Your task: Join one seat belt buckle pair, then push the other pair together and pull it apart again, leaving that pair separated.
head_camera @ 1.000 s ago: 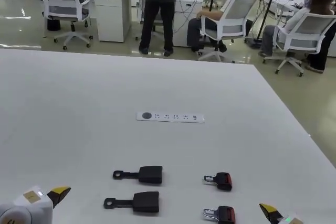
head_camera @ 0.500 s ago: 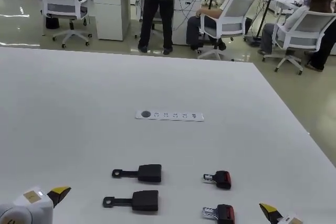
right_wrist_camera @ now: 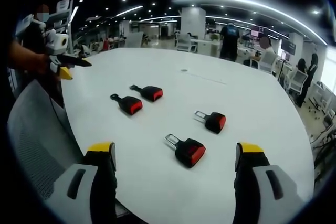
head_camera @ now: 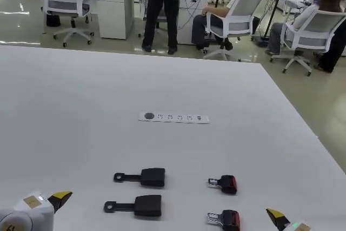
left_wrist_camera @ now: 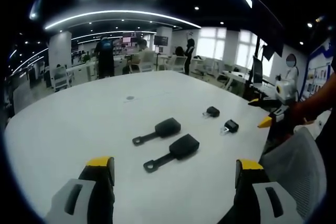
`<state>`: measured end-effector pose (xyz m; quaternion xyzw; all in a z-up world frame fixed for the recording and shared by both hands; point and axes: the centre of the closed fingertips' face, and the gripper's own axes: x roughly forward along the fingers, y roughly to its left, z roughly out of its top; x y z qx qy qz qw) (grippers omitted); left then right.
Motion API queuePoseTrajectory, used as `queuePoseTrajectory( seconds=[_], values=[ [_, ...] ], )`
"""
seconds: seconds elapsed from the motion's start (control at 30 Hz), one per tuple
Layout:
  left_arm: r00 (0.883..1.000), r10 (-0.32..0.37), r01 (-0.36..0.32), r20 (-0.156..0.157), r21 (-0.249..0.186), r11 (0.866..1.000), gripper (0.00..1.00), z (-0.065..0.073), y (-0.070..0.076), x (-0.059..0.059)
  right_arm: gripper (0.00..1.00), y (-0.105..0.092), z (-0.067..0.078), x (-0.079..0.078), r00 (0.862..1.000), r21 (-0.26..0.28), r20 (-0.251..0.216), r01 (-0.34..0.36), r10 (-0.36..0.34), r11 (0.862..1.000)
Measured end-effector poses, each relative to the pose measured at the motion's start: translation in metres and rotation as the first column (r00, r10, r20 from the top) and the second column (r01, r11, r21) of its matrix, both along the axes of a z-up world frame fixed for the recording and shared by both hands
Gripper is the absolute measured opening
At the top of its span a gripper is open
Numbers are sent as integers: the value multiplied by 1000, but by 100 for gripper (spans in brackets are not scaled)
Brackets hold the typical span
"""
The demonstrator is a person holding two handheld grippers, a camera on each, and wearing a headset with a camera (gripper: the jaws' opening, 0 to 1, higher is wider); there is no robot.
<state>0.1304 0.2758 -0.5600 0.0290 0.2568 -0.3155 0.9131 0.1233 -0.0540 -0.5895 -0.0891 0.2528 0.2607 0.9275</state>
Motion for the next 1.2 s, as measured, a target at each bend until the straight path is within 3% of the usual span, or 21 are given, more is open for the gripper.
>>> queuePoseTrajectory(
  seconds=[0.67,0.93,1.03,1.2],
  values=[
    [1000,-11,11,10,-1,1000,97,1,-12,12,95,-6,-1,5,1000,0,-9,1,-1,1000],
    [999,-38,38,-2,10,999,97,-2,-20,17,94,-8,-2,13,1000,0,-18,-2,2,1000],
    [998,-55,55,20,11,998,95,-1,-22,21,94,-7,-2,15,1000,0,-19,-6,6,1000],
    [997,-72,72,10,17,997,95,-4,-26,26,94,-7,-7,19,1000,2,-29,-11,11,1000]
  ],
)
